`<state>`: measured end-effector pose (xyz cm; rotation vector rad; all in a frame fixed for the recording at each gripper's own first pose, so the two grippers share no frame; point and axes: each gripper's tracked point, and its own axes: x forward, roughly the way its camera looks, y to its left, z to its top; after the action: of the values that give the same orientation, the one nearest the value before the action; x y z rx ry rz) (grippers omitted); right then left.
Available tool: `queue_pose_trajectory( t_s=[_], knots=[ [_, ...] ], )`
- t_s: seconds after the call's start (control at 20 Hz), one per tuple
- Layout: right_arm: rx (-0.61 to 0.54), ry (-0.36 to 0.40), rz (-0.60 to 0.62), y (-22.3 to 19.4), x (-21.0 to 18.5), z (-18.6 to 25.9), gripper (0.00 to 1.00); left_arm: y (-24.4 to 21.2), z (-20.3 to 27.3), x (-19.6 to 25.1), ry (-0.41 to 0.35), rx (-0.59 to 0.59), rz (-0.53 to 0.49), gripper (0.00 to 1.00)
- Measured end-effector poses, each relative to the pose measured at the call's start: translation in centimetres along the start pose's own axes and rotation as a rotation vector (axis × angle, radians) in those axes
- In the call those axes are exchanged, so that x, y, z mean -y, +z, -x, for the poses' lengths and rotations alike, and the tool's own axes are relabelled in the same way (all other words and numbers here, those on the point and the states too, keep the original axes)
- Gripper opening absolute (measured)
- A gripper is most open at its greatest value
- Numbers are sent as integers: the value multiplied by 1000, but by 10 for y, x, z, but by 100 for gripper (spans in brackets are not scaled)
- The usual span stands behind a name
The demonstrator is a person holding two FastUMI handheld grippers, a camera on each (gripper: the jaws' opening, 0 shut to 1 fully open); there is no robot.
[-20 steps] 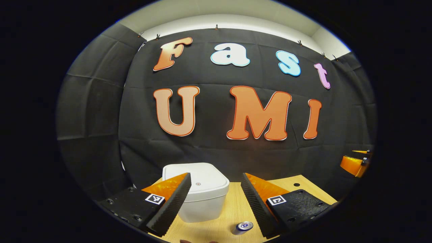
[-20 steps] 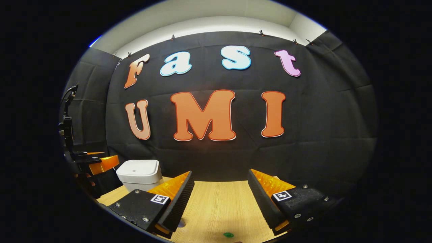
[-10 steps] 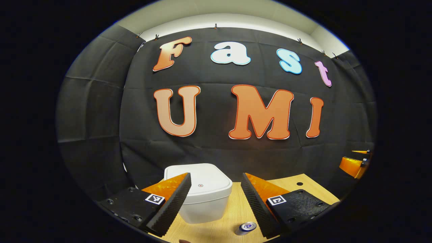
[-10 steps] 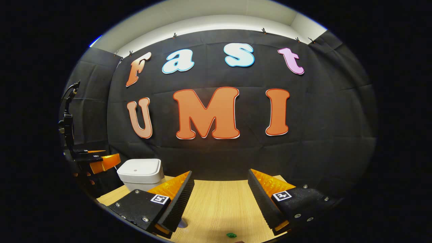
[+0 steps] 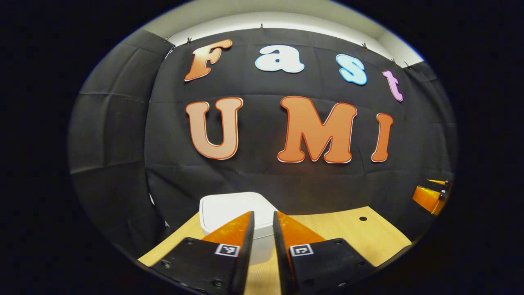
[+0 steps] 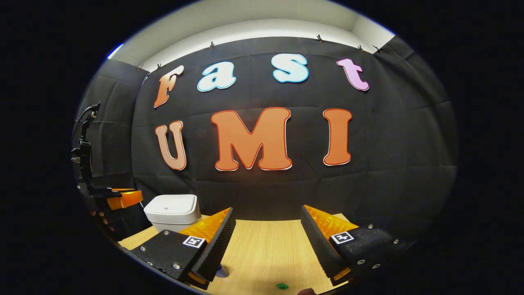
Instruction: Press the lid of the desktop garbage bin to open it, pick up the crumpled paper on the desktop and throw it into the bin, then pick up the pop can on the desktop and drop it into the bin, and finally close the garbage bin lid.
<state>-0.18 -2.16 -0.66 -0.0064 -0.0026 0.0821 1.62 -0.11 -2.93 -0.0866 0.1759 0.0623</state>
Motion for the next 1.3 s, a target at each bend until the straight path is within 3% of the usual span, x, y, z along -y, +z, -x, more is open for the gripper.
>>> queue_pose_trajectory(
  t_s=[0.05,0.15,0.6,0.9,1.05,1.3],
  knots=[
    [0,0,0,0,0,1,95,-4,0,-4,12,-18,5,17],
    [1,-4,4,1,3,2,95,-9,0,-10,28,-38,-11,0],
    [-13,-14,4,-2,8,1,95,13,-15,-14,-18,-88,-18,0],
    [-43,0,-15,-11,7,-4,95,30,-49,-33,-14,-172,-68,0],
    [-54,-19,-5,-17,16,-5,95,33,-71,-37,-44,-223,-60,0],
    [-79,-46,-27,-26,29,-9,95,23,-112,-56,-29,-309,-75,0]
  ],
)
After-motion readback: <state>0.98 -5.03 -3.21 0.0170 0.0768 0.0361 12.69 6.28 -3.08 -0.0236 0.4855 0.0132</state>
